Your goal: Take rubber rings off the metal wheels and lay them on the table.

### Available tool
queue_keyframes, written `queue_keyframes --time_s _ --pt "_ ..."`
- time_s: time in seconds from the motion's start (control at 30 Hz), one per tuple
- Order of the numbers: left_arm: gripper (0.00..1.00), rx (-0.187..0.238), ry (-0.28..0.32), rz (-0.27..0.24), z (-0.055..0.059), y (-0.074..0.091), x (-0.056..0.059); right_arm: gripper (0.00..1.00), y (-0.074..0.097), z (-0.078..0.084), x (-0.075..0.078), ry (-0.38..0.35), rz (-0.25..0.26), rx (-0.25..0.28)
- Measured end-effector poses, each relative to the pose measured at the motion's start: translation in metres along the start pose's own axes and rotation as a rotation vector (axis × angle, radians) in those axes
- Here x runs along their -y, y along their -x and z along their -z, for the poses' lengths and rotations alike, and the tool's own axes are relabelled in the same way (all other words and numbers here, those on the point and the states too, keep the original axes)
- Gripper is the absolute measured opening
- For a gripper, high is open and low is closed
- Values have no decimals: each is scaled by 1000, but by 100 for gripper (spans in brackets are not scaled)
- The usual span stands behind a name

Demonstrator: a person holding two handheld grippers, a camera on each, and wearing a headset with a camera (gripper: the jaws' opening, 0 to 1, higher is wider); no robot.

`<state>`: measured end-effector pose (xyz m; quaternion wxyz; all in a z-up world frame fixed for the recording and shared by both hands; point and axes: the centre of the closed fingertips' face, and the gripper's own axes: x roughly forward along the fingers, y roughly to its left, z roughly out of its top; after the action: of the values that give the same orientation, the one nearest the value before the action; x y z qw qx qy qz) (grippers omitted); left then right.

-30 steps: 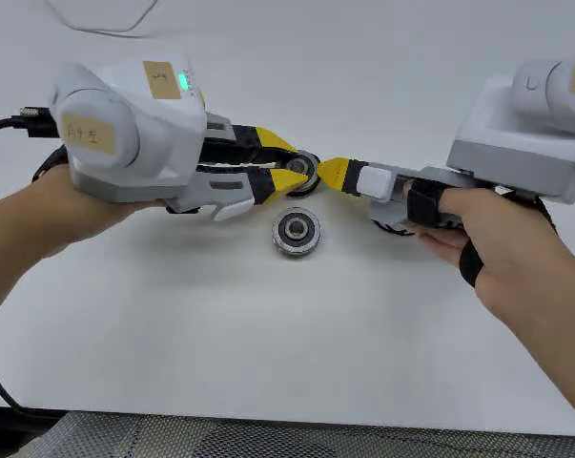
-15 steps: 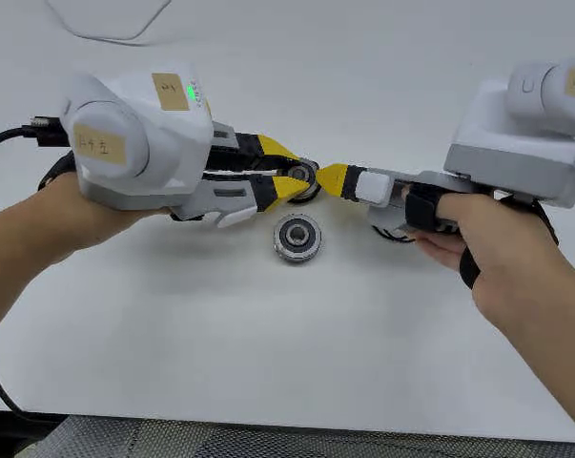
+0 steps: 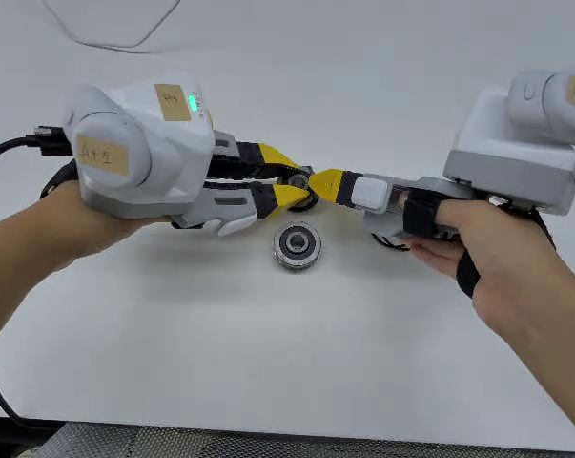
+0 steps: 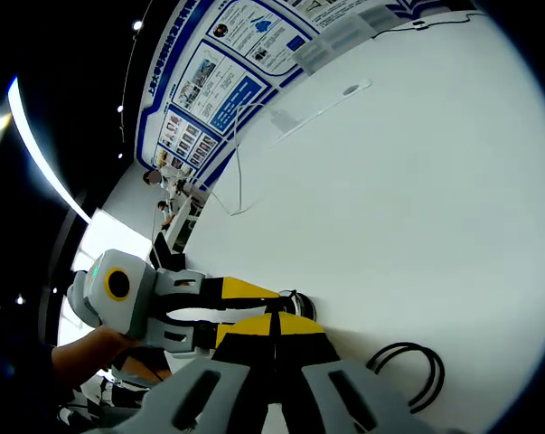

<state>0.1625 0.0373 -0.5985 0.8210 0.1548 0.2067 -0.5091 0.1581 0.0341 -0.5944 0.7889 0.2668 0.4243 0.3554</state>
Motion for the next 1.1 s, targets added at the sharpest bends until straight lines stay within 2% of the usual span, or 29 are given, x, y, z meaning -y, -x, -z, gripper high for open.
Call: queue_keyframes --time_s 0.2,0.4,0.83,0.87,0.9,1.1 --pt "12 7 4 -8 0 0 0 0 0 1 -8 7 -20 -3" --pt "12 3 -4 -13 0 0 0 0 3 0 -9 15 -24 -1" --pt "15 -4 15 -32 0 4 -1 1 3 1 -3 12 10 2" --pt "18 0 22 -36 -1 6 -2 1 3 1 -3 14 10 1" --pt "20 17 56 -38 -4 8 -3 1 3 1 -4 14 9 1" --pt "26 52 66 -87 -13 26 -13 1 0 2 -9 15 -2 0"
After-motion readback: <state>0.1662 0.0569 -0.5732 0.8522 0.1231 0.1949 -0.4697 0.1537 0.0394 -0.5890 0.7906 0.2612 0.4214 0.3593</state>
